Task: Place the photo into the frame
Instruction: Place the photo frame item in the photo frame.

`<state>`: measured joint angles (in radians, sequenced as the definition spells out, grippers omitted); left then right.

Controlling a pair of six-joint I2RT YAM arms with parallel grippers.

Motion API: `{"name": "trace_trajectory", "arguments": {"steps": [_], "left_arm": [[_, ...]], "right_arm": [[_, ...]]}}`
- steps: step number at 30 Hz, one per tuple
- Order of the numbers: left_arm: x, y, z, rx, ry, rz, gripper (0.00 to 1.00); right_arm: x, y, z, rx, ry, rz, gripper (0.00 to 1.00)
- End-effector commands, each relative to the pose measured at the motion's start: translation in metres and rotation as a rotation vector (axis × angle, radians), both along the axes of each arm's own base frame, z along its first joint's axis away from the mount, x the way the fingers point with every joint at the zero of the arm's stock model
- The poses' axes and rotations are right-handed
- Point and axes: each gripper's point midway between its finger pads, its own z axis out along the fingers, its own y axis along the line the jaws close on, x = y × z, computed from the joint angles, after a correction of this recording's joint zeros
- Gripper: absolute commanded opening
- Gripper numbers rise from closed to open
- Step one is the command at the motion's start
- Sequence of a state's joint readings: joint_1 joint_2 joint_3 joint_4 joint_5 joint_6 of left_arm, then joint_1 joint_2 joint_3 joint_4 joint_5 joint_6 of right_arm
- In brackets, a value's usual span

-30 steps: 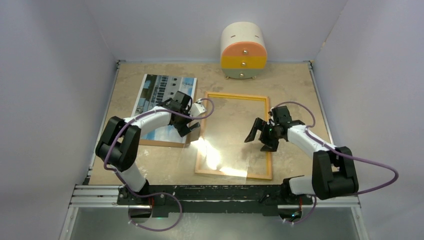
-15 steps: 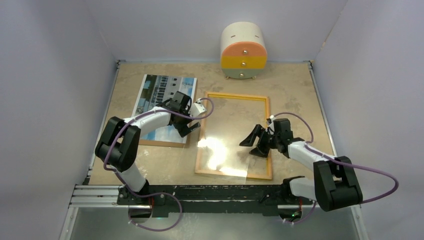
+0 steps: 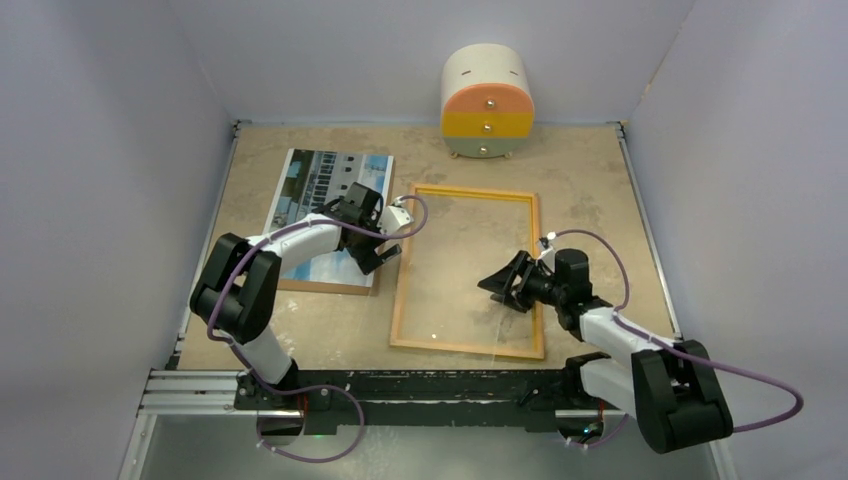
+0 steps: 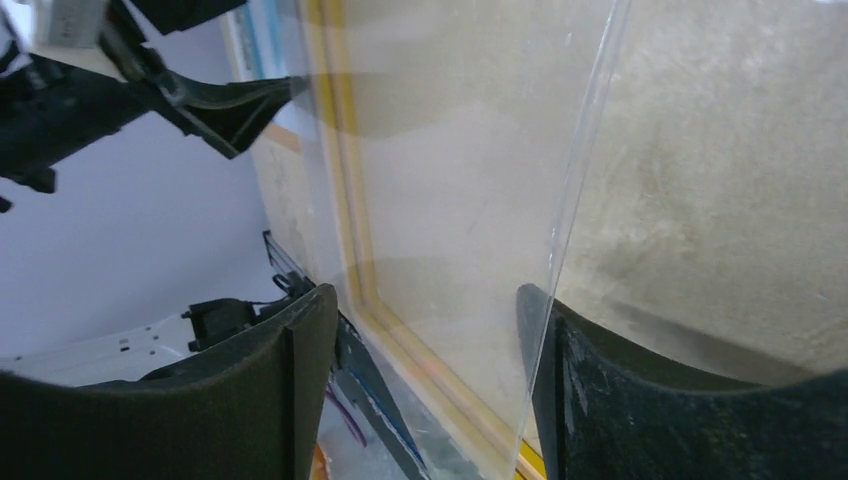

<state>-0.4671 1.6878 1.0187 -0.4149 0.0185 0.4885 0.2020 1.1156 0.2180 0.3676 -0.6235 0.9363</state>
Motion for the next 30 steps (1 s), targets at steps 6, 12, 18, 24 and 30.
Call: {"name": "trace_trajectory", "arguments": {"steps": [6,12,18,24,30], "left_arm": [[-0.003,-0.019,0.011,-0.082,0.001,-0.013,1.00],[-0.003,-0.021,0.013,-0.084,0.001,-0.017,1.00],[0.000,-0.023,0.015,-0.082,-0.010,-0.015,1.00],[0.006,-0.022,0.023,-0.071,-0.037,-0.010,1.00],[0.014,-0.019,0.029,-0.057,-0.065,0.005,1.00]], "right_arm": [[0.019,0.005,0.043,-0.003,-0.183,0.043,0.50],[0.030,-0.004,0.043,-0.121,-0.166,0.055,0.20],[0.030,0.001,0.036,-0.139,-0.143,0.144,0.00],[0.036,-0.016,0.032,-0.245,-0.153,0.085,0.00],[0.040,-0.036,0.032,-0.395,-0.125,0.073,0.00]]}}
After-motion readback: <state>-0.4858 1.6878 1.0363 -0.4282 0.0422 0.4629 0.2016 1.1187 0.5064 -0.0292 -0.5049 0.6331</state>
